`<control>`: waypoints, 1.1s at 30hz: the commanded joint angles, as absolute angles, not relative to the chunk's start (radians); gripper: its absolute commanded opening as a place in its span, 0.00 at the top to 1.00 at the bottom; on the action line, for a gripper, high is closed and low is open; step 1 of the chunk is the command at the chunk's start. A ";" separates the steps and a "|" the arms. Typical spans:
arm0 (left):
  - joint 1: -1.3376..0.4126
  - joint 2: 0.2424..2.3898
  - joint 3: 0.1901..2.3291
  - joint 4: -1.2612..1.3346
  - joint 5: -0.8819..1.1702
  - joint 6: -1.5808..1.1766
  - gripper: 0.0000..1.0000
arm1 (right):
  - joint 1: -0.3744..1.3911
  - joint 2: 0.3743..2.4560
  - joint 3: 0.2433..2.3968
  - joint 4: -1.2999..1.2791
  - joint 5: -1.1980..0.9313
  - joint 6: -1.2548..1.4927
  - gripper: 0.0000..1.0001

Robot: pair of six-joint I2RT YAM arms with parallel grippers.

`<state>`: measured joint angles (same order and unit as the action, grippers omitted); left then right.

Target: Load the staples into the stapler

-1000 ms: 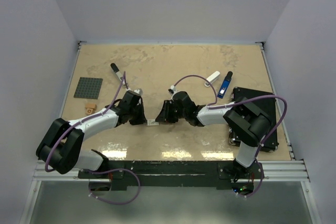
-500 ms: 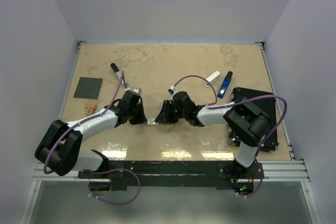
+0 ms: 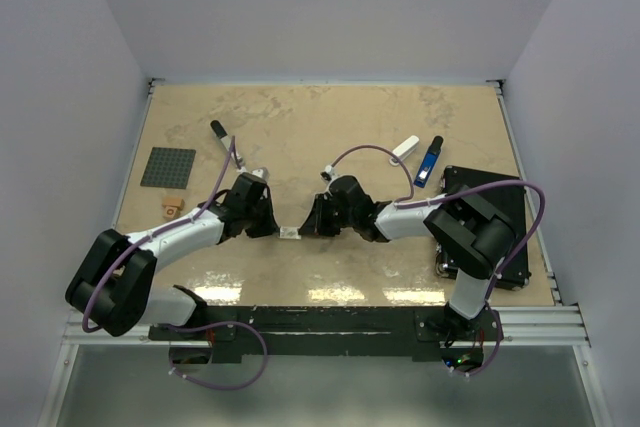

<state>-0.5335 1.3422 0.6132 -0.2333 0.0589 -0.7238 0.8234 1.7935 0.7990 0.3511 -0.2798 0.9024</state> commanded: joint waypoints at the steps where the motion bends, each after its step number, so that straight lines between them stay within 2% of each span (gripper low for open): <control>1: -0.541 1.322 0.612 -0.184 0.069 -0.750 1.00 | 0.822 1.781 0.790 0.379 -0.298 0.920 1.00; 33: -0.540 1.308 0.658 -0.287 -0.029 -0.684 1.00 | 0.793 1.698 0.784 0.225 -0.221 0.859 1.00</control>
<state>-0.5385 1.3346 0.6147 -0.2768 0.0128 -0.7109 0.7982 1.7393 0.7795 0.2501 -0.2516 0.8795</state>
